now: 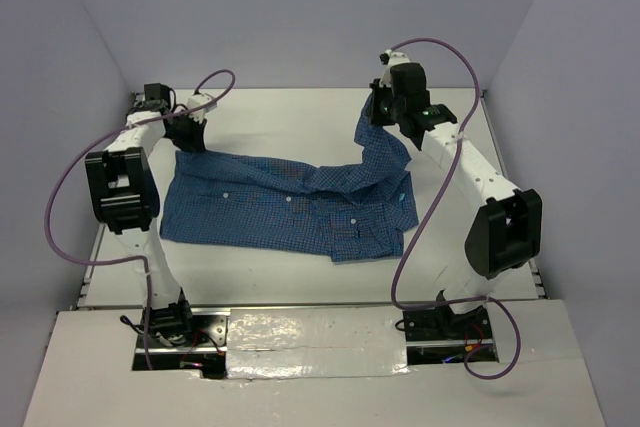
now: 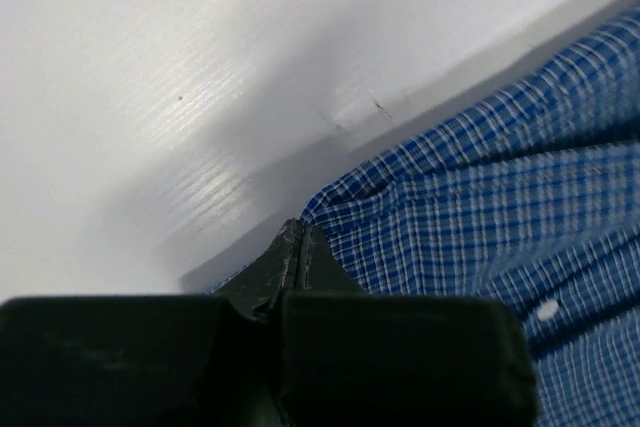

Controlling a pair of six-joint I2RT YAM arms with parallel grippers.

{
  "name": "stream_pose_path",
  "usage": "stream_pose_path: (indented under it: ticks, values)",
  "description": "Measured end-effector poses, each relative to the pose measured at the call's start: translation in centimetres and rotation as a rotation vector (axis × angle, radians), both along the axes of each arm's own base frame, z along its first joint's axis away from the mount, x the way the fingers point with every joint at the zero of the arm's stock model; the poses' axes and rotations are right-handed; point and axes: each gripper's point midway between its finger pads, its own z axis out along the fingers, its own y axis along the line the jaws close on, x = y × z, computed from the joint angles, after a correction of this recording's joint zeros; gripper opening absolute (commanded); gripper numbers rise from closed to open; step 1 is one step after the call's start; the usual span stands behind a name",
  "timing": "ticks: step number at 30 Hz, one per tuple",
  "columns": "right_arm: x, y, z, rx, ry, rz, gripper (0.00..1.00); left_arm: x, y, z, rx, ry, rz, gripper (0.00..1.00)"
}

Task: Fold and stack the long sleeve shirts
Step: Fold the shirt

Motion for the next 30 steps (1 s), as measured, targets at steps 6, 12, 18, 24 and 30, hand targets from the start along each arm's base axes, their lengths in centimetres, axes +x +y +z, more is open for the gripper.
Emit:
stream_pose_path:
  ticks: [6,12,18,24,30]
  values:
    - [-0.2,-0.4,1.1,-0.011,0.01,-0.015,0.0,-0.9,0.3,5.2,-0.012,-0.119,-0.102,0.0]
    - [2.4,-0.4,8.3,0.016,-0.114,-0.046,0.0,-1.4,1.0,7.2,-0.011,-0.169,-0.143,0.03]
    - [4.3,-0.2,9.7,0.026,-0.139,-0.042,0.0,-1.0,0.9,6.1,-0.04,-0.135,-0.147,0.0]
    - [6.1,0.5,7.8,0.016,-0.092,-0.03,0.0,-0.5,0.6,5.5,-0.06,-0.158,-0.153,0.0]
    - [12.0,0.4,10.6,0.045,-0.191,-0.08,0.0,3.5,1.4,8.2,-0.059,-0.312,-0.069,0.0]
